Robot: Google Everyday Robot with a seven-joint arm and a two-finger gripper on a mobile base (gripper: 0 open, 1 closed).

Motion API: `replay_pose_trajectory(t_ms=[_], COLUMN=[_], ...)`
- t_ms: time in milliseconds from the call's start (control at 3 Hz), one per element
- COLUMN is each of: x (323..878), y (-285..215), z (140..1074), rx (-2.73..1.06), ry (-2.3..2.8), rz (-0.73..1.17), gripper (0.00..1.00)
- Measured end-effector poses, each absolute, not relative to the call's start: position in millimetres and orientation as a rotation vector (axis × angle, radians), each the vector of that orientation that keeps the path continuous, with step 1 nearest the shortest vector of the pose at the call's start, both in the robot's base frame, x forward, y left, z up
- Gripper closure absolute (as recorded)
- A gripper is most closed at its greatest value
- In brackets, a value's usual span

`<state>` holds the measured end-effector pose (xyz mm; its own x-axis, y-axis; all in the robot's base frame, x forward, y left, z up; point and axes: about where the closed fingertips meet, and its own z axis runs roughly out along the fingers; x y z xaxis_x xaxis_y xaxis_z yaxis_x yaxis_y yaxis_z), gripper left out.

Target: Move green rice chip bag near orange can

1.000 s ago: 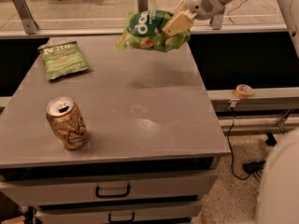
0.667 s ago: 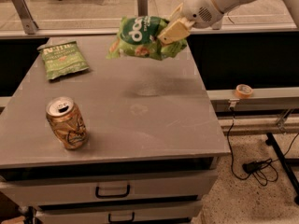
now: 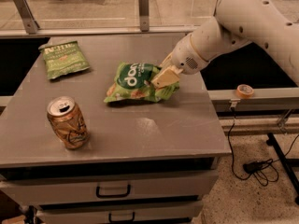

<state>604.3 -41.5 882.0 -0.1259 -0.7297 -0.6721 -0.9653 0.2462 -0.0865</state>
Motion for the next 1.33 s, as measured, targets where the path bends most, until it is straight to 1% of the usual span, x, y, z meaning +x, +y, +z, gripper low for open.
replay_pose_trajectory(t_ms=[333, 667, 1000, 1333], x=[592, 592, 576, 576], y=[-32, -32, -20, -20], z=[863, 867, 864, 864], rx=[-1.573, -1.573, -1.639, -1.639], ry=[1.951, 1.951, 1.966, 1.966], rz=[0.543, 0.543, 0.581, 0.582], gripper=[1.0, 0.83, 0.6, 0.36])
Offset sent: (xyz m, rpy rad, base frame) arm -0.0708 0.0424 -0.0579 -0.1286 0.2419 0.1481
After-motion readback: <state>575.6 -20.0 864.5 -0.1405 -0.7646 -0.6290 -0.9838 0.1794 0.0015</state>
